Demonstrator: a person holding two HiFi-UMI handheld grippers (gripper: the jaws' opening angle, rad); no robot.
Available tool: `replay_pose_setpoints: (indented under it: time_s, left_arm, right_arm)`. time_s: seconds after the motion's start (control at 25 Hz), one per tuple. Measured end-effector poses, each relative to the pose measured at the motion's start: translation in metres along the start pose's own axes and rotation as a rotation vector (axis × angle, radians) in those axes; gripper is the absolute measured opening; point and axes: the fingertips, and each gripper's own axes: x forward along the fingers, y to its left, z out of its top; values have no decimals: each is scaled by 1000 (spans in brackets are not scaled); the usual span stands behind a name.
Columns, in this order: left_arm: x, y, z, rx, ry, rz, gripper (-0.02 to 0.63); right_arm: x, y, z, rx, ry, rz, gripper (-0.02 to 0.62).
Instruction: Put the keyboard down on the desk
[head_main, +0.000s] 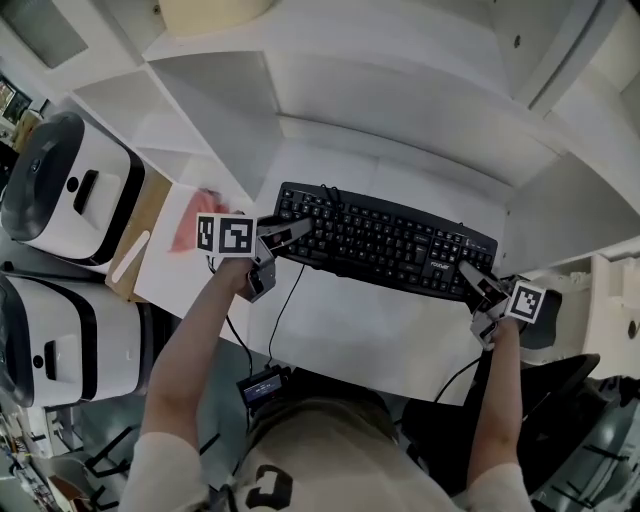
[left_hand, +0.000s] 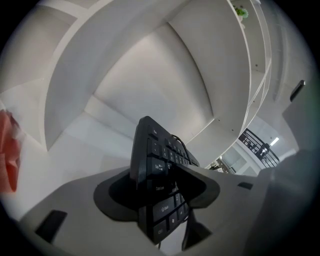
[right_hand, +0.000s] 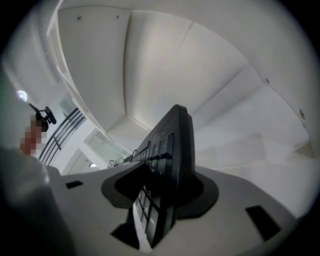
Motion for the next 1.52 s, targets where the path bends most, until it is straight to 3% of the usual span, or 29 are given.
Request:
replay_pose_setpoints:
  time_s: [0.2, 0.56, 0.8, 1.04, 1.32, 1.52]
  left_arm:
    - [-5, -11, 15, 143, -113, 17, 241]
    - [4, 6, 14, 118, -116, 5, 252]
    - [2, 6, 17, 185, -78, 96, 279]
    - [4, 9, 14, 167, -29, 124, 282]
    - [3, 9, 14, 130, 21, 143, 282]
    - [-2, -1, 15, 138, 5, 113, 275]
  right_arm:
    - [8, 0, 19, -130, -34, 75, 192]
    - [7, 2, 14, -94, -31, -19, 196]
    - [6, 4, 11, -89, -26, -11, 193]
    - [7, 0, 11, -68, -18, -19, 196]
    - [8, -2, 12, -24, -12, -9, 198]
    - [9, -8, 11, 10, -9, 21, 196]
